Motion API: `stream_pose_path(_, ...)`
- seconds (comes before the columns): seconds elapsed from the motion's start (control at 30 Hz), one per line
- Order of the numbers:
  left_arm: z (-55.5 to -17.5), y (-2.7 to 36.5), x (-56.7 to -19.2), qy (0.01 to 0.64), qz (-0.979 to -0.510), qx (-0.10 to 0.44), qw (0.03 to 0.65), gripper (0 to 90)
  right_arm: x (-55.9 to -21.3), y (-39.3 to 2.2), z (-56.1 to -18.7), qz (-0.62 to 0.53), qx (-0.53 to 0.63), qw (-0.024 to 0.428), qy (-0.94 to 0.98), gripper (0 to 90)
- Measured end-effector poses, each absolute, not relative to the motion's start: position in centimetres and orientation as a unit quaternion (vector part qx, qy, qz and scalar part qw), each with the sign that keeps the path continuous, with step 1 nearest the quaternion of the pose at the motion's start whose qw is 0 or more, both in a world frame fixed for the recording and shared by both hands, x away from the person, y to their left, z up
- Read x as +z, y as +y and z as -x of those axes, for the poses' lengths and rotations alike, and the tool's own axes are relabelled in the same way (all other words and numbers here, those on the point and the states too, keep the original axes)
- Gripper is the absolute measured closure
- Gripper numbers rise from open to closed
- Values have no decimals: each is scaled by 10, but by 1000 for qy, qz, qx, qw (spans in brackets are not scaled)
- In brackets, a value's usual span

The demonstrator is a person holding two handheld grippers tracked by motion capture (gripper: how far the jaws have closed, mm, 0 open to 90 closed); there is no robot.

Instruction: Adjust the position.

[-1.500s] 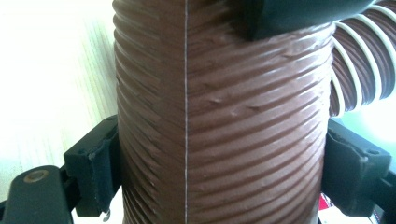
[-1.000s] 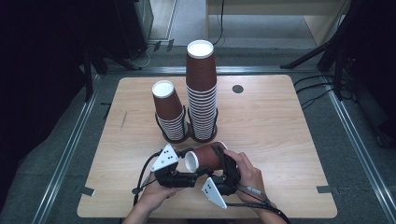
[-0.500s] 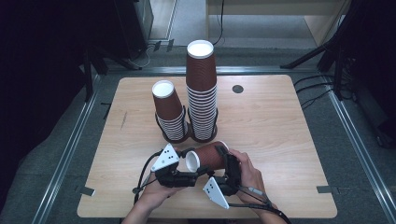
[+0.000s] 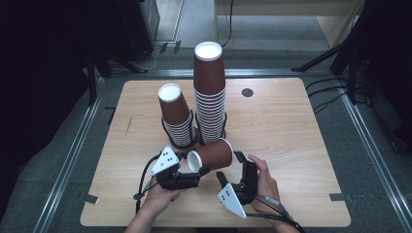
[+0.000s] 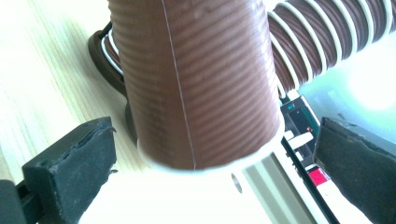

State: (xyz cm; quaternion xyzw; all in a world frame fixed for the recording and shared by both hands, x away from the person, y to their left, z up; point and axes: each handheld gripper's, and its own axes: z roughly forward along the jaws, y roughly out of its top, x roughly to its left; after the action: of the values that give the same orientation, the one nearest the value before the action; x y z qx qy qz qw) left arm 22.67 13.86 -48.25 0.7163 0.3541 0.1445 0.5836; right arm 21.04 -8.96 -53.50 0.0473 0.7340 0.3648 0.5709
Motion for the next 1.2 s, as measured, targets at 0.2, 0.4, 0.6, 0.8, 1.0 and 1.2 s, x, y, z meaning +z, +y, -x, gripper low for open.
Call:
stream_pose_path(0.2,-227,141,-483,359,-714,151,582,228,-538,-94,-207,-69,368,547,749,0)
stream_pose_path(0.4,-227,143,-482,363,-709,157,584,228,-534,-104,-207,-133,399,512,749,0)
stream_pose_path(0.6,-226,144,-482,365,-706,163,585,227,-524,-116,-213,-221,440,460,739,0)
stream_pose_path(0.8,-226,143,-482,364,-703,169,587,227,-522,-122,-217,-289,469,406,729,20)
stream_pose_path(1.0,-225,144,-483,368,-696,175,591,227,-520,-127,-222,-347,499,348,714,31)
stream_pose_path(1.2,-224,144,-484,368,-690,176,598,227,-521,-124,-222,-374,513,313,706,31)
